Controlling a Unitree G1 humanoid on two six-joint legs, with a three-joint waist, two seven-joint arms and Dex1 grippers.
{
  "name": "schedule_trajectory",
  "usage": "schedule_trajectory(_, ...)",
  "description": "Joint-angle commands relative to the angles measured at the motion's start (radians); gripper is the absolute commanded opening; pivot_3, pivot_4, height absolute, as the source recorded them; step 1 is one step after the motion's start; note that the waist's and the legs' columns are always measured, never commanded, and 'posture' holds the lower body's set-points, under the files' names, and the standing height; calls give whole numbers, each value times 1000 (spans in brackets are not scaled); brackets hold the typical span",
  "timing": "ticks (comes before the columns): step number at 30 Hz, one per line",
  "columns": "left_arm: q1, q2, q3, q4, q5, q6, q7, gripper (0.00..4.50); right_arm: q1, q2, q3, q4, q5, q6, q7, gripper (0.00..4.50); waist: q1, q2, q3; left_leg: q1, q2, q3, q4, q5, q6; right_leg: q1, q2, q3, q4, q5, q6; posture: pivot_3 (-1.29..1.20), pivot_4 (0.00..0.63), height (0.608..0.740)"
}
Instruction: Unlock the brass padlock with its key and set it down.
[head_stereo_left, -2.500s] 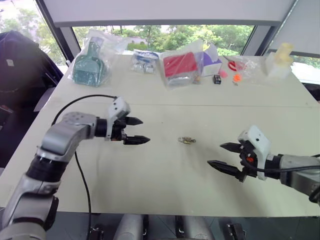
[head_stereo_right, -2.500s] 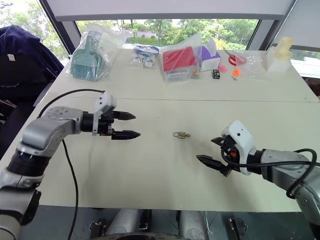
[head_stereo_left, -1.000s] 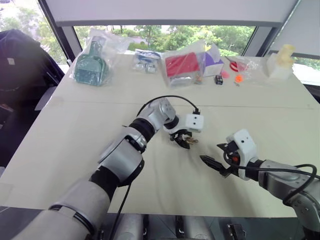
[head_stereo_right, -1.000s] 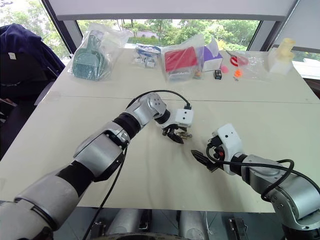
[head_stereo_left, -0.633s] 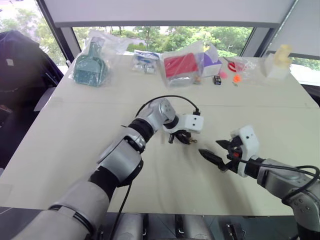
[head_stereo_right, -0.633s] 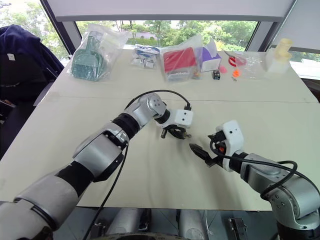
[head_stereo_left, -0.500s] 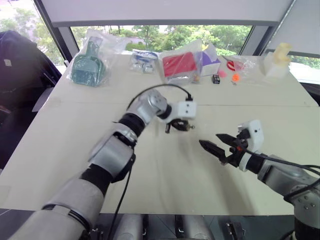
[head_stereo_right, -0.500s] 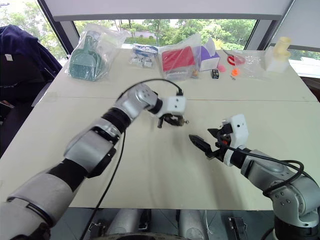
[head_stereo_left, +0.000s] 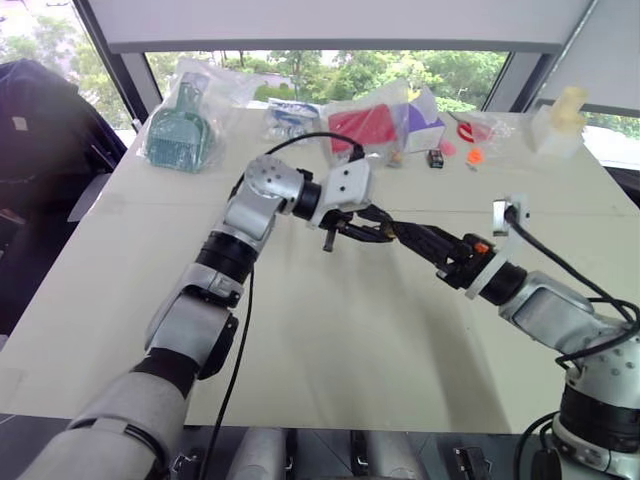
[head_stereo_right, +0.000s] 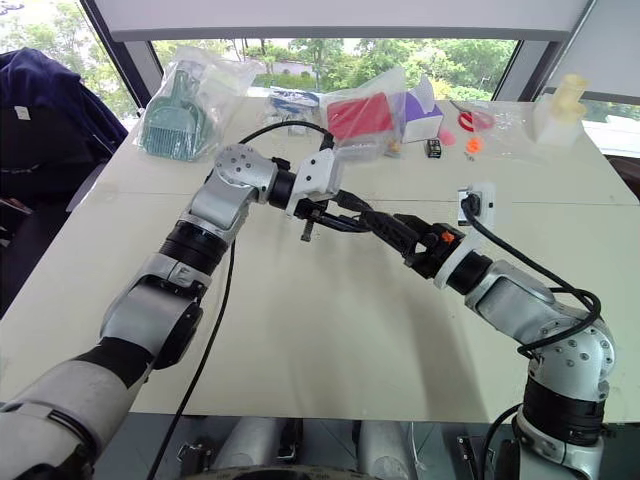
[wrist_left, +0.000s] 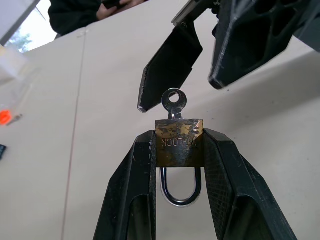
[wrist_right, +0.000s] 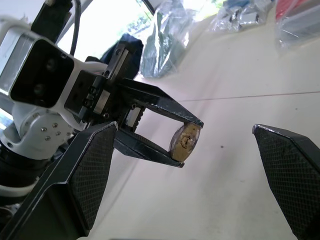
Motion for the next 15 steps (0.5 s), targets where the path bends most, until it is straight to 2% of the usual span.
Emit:
schedule_trajectory(1, -1, 5, -4, -58, -16, 6, 13, 719, 4, -35, -15, -6, 56, -36, -16, 4500, 0, 0, 0, 0, 0, 0, 0, 0, 0, 0, 0, 0, 0, 0, 0, 0, 150, 740)
schedule_trajectory(4, 8, 12, -9, -81, -19, 12, 8, 719, 15, -49, 2, -1, 72, -52, -24, 3708, -2, 0, 0, 0, 0, 0, 0, 0, 0, 0, 1, 0, 0, 0, 0, 0, 150, 740)
schedule_trajectory(9, 14, 15, -18, -107, -22, 5, 0, 719, 23, -56, 28, -15, 109, -73, -20, 1273, -3, 0, 0, 0, 0, 0, 0, 0, 0, 0, 2, 0, 0, 0, 0, 0, 150, 740)
schedule_trajectory(11, 9, 16, -18, -106, -22, 3, 5, 719, 32, -59, 39, -17, 127, -82, -35, 167, -3, 0, 0, 0, 0, 0, 0, 0, 0, 0, 2, 0, 0, 0, 0, 0, 150, 740)
schedule_trajectory(15, 6, 19, -21, -103, -19, -17, 16, 719, 47, -58, 53, -14, 150, -110, -58, 72, 0, 0, 0, 0, 0, 0, 0, 0, 0, 0, 2, 0, 0, 0, 0, 0, 150, 740)
